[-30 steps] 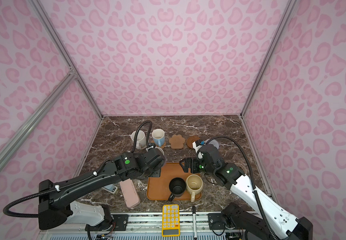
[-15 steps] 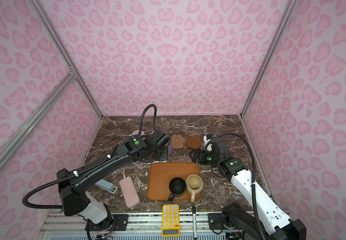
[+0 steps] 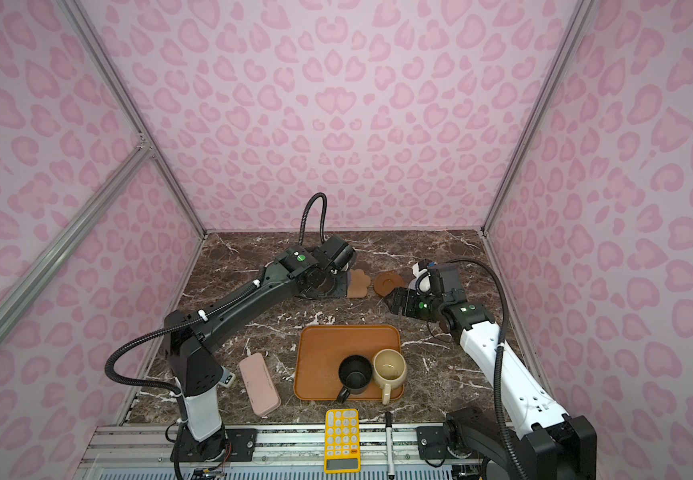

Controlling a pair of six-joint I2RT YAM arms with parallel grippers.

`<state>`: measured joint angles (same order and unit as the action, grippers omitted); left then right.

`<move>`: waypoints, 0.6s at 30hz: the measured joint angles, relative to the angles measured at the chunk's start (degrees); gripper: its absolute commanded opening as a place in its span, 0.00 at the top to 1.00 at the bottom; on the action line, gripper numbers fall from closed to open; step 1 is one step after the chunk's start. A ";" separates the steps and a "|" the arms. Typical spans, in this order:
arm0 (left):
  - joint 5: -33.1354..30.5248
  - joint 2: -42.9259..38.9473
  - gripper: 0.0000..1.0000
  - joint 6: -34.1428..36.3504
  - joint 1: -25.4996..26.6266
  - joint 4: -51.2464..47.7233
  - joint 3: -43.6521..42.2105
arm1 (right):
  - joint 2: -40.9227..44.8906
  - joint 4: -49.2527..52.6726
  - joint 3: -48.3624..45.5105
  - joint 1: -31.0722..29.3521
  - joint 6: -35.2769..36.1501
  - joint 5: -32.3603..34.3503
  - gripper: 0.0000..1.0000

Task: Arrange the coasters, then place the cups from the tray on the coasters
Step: 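Carry the lavender mug toward the cork paw coaster with the left gripper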

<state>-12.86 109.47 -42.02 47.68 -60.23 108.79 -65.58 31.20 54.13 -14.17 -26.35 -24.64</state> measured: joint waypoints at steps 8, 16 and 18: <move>0.70 7.15 0.97 1.22 -1.77 -0.13 5.49 | -4.61 -0.87 2.99 0.35 -1.16 -0.79 0.03; 1.53 15.28 0.97 1.29 -2.91 -0.28 13.00 | -9.03 -0.87 5.38 0.37 -1.51 0.42 0.03; 1.99 16.98 0.97 1.29 -3.28 -0.33 14.86 | -10.23 -0.90 5.99 0.37 -1.51 0.33 0.03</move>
<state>-10.87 126.45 -40.73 44.40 -60.55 123.66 -75.81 30.30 60.12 -13.80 -27.86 -24.32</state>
